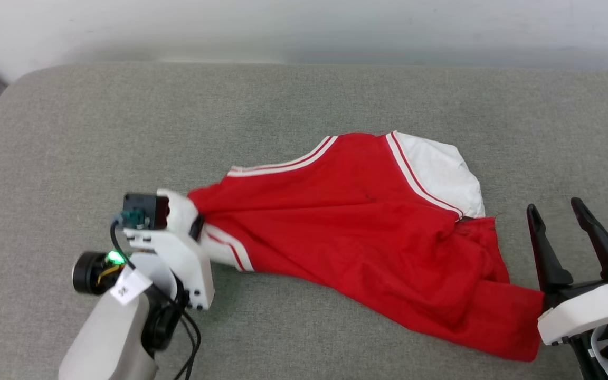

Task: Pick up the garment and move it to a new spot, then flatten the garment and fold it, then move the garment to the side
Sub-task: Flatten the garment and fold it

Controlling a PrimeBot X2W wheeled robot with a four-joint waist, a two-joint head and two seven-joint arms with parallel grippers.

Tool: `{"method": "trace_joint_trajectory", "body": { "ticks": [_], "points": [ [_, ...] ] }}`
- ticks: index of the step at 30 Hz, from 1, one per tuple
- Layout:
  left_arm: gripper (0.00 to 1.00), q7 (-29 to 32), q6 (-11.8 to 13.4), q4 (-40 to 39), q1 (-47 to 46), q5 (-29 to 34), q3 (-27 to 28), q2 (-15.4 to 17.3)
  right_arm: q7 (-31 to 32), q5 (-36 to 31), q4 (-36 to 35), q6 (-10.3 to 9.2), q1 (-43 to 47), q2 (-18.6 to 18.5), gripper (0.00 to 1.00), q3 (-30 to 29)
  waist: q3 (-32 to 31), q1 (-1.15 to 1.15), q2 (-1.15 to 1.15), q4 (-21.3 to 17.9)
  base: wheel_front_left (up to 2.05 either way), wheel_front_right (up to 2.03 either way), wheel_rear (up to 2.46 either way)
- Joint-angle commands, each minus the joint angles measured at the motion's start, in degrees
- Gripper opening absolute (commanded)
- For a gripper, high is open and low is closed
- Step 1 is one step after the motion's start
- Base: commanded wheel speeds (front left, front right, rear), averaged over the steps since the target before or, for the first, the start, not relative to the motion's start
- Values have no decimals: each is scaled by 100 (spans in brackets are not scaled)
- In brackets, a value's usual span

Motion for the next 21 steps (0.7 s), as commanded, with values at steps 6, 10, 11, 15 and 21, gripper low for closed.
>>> {"method": "trace_joint_trajectory", "body": {
  "ticks": [6,10,11,15,21],
  "points": [
    [100,-306,83,571,427,-11,2,-46,45,-7,98,-2,93,26,100,49,-37,0,0,67,0,0,0],
    [100,-694,509,732,509,170,100,-78,96,9,112,-3,98,16,100,50,-80,0,0,108,0,0,0],
    [100,-818,589,716,506,231,106,-65,111,15,116,-2,99,14,100,51,-94,0,0,118,0,0,0],
    [100,-1295,704,542,492,421,94,-21,157,30,131,-2,123,-12,100,86,-162,0,0,164,0,0,0],
    [100,-2302,563,-88,603,592,14,22,517,94,62,-2,7,-296,100,433,-267,0,0,252,0,0,0]
  ]
}}
